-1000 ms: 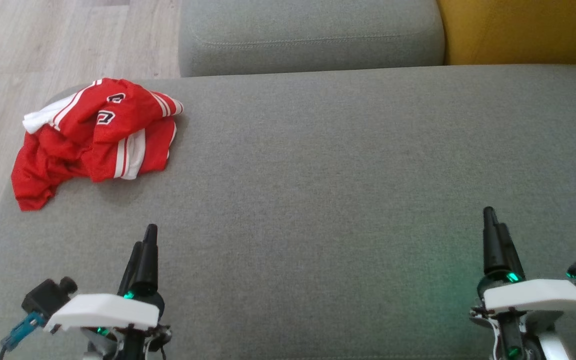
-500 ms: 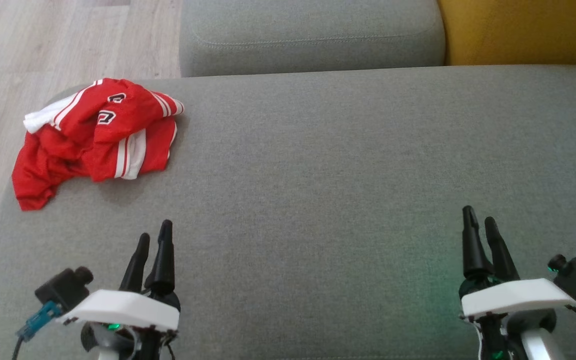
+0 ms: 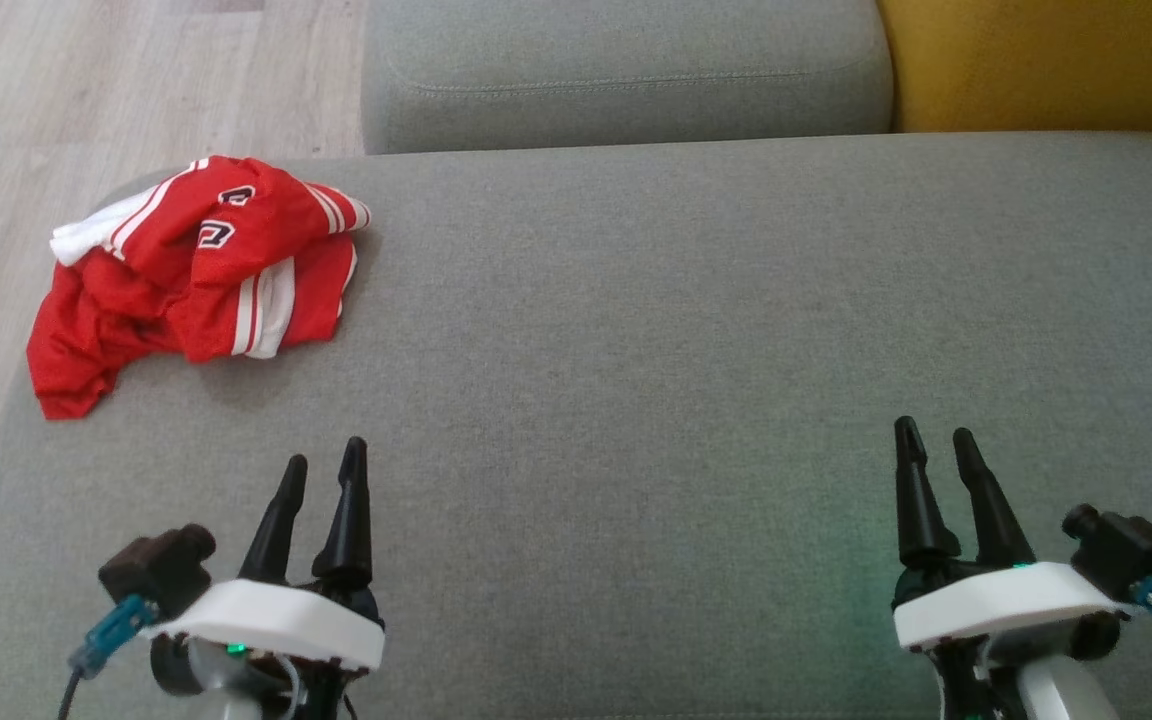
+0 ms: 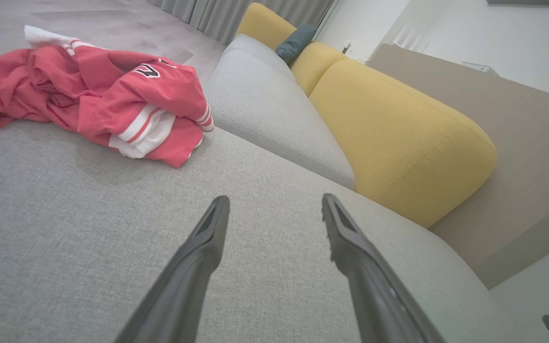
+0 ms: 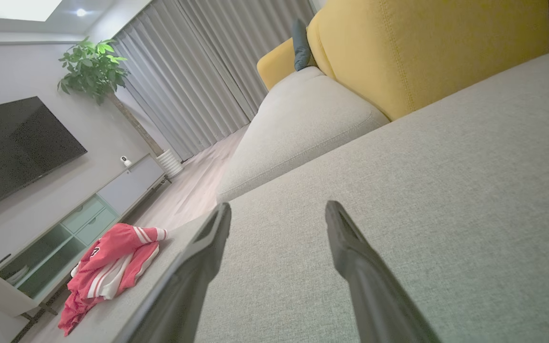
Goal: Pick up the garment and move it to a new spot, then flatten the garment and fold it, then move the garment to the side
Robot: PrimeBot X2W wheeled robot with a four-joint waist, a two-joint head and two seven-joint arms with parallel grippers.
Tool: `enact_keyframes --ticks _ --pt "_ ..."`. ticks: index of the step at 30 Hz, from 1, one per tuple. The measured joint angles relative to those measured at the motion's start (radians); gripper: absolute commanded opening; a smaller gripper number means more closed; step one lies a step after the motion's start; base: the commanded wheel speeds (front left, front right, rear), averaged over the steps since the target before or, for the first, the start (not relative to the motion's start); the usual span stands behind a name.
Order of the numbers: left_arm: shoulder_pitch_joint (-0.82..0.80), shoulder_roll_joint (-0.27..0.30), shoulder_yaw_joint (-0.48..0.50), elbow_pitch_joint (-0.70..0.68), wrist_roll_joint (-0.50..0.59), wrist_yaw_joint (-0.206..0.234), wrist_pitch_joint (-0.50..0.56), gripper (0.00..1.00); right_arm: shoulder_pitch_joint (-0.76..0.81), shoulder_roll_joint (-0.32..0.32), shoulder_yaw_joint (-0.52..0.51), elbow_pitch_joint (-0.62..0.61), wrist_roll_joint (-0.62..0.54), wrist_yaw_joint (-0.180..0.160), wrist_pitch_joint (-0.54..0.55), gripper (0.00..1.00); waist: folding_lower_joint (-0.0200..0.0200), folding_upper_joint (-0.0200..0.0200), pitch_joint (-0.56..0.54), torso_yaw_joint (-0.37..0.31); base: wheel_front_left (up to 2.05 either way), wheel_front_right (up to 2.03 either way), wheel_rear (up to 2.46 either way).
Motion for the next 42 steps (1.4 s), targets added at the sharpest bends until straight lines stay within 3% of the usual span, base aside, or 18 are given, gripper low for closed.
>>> enact_keyframes --ticks 22,37,42 --pt "0.002 0.004 -0.051 -0.007 0.261 0.015 -0.071 1.00 0.000 -0.001 0.027 -0.014 -0.290 0.000 -0.066 1.00 0.0000 0.0000 -0.003 0.002 0.00 0.00 0.00" --pt "0.012 0.011 -0.067 -0.036 0.424 0.025 -0.113 1.00 0.000 -0.002 0.043 -0.033 -0.449 0.000 -0.110 1.00 0.0000 0.0000 -0.003 0.004 0.00 0.00 0.00" --pt "0.021 0.011 -0.071 -0.036 0.434 0.025 -0.114 1.00 0.000 -0.002 0.040 -0.033 -0.460 0.000 -0.111 1.00 0.0000 0.0000 -0.002 0.004 0.00 0.00 0.00"
